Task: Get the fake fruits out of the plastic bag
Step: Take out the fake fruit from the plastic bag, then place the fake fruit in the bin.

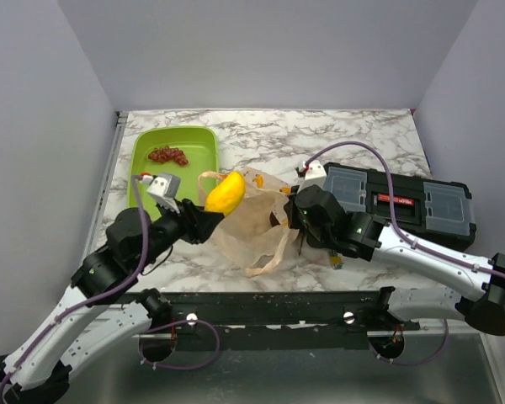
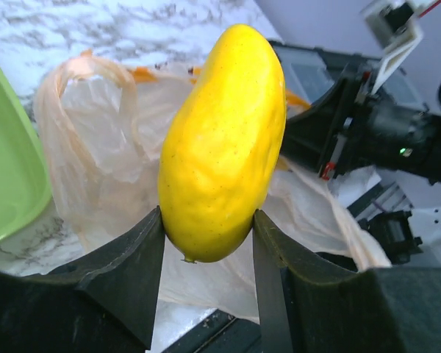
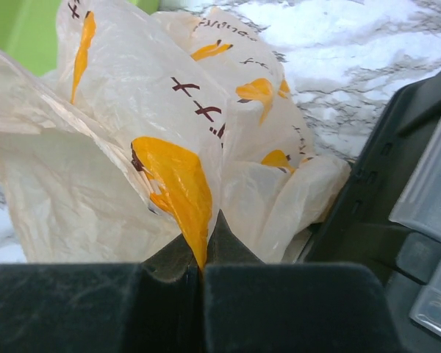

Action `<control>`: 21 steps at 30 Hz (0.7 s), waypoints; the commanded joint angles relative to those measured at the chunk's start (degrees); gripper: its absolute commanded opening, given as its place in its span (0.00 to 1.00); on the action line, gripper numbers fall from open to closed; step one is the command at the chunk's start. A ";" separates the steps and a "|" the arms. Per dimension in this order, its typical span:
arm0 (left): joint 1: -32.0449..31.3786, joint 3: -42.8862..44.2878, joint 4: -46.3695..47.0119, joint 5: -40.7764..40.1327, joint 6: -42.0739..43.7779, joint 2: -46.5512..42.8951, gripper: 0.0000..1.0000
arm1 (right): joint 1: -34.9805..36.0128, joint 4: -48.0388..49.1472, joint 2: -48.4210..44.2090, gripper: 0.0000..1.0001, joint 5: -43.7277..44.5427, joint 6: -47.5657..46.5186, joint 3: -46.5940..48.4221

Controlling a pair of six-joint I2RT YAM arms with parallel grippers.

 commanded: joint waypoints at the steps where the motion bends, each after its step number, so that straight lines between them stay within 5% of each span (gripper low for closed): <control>1: 0.33 5.20 -3.63 -7.32 1.51 -3.61 0.02 | -0.29 5.36 -1.48 0.01 -3.18 3.20 -1.79; 11: 0.39 12.86 -9.85 -30.92 10.99 -0.91 0.00 | -0.33 4.70 -2.11 0.01 -3.26 2.51 -1.86; 21: 4.49 8.59 -4.08 -50.97 17.27 9.59 0.00 | -0.34 2.51 -3.69 0.01 -2.60 2.65 -1.66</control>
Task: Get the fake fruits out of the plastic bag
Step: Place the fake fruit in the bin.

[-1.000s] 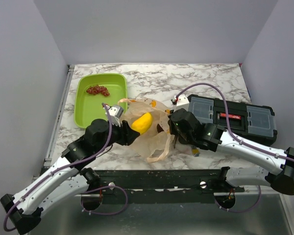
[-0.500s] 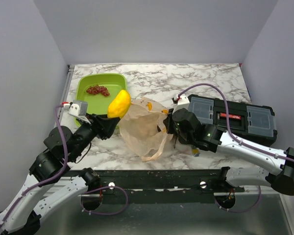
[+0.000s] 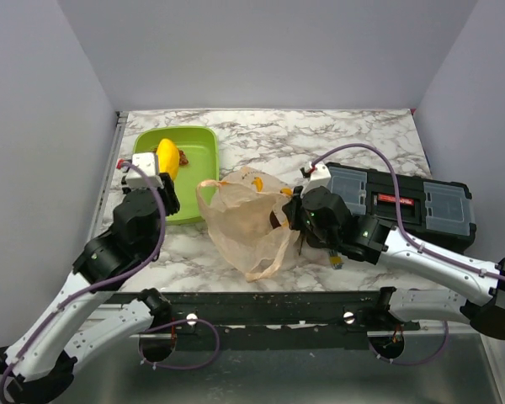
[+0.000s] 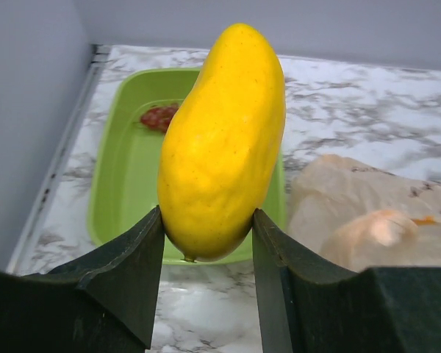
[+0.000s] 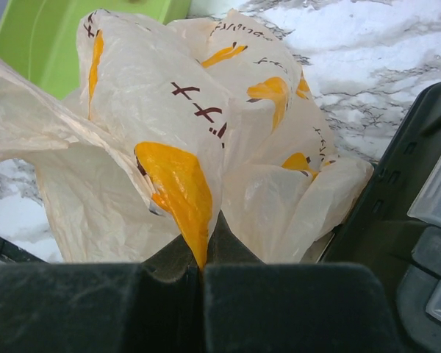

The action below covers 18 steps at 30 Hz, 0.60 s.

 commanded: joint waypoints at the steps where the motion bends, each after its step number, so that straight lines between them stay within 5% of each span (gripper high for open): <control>1: 6.44 -2.22 3.11 -8.43 2.50 6.26 0.00 | -0.34 -0.93 -1.05 0.01 0.70 0.68 0.08; 8: 26.54 -6.29 11.46 22.14 -8.61 13.32 0.00 | -0.29 -2.58 -3.22 0.01 0.91 2.03 0.19; 18: 41.09 0.21 11.10 51.94 -20.02 40.15 0.00 | -0.40 -4.32 -4.82 0.01 1.61 2.13 1.10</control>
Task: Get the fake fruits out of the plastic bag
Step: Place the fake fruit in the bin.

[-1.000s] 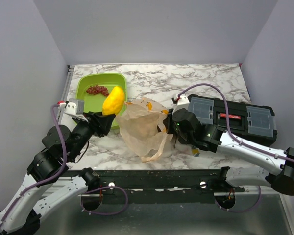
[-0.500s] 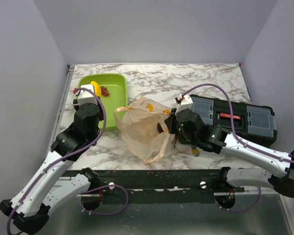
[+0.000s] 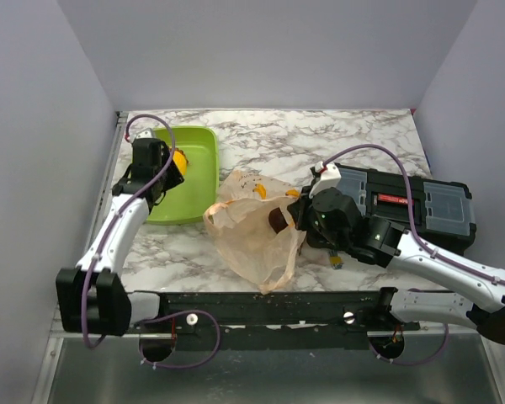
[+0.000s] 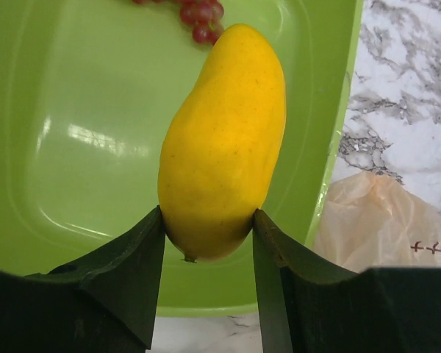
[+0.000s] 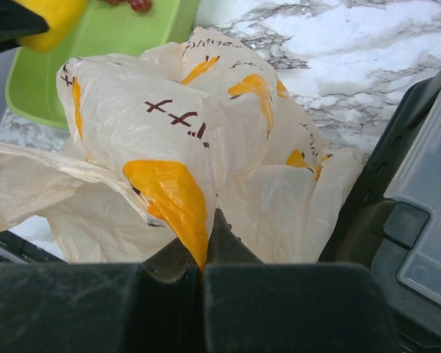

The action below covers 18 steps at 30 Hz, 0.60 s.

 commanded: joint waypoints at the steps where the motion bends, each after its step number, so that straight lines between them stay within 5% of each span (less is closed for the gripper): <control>1: 5.69 2.76 1.25 21.66 -8.34 10.96 0.00 | -0.39 -2.24 -0.81 0.01 1.56 0.61 1.21; 9: 8.08 -3.01 6.47 31.32 -15.86 18.06 0.01 | -0.39 -1.65 -0.13 0.01 1.51 0.68 1.12; 18: 9.40 -5.54 9.23 39.48 -20.28 22.77 0.28 | -0.35 -1.21 -0.14 0.01 1.94 0.65 0.94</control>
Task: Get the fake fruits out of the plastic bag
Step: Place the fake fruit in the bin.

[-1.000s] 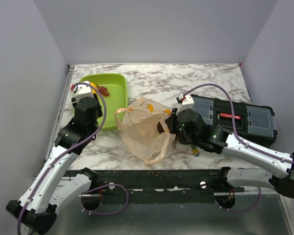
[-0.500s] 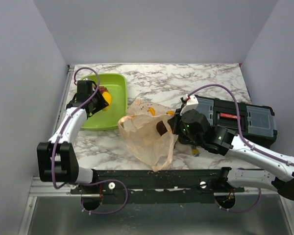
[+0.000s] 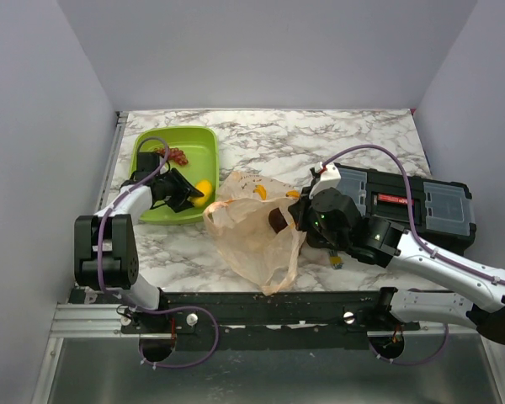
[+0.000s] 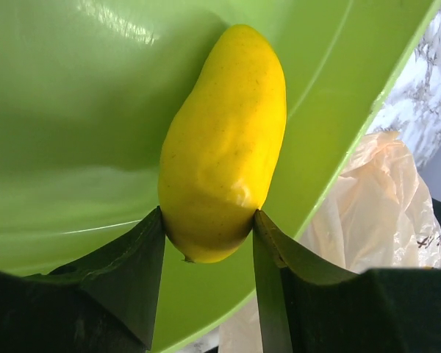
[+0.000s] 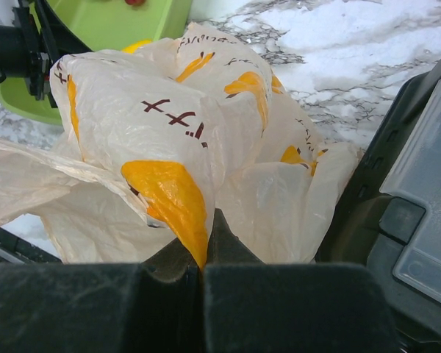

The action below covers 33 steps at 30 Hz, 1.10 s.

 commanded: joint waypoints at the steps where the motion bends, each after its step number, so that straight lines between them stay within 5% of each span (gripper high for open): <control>1: 0.96 -1.86 3.16 6.40 -3.73 1.82 0.30 | -0.40 0.02 -0.26 0.01 1.92 0.62 0.94; 12: 2.20 -1.14 1.38 4.12 -1.93 -0.70 0.78 | -0.36 0.02 -0.56 0.01 1.86 0.65 0.69; 18: 2.16 -0.76 -0.83 -0.29 0.47 -5.80 0.80 | -0.39 -0.15 -0.75 0.01 1.47 0.61 0.53; 25: 1.17 -1.51 -4.11 -4.80 4.82 -22.35 0.79 | -0.35 -0.15 0.12 0.01 1.91 -0.05 1.24; 33: -13.65 -9.76 -5.40 -12.16 7.03 -40.83 0.79 | -0.47 1.08 2.98 0.01 2.01 -2.54 3.56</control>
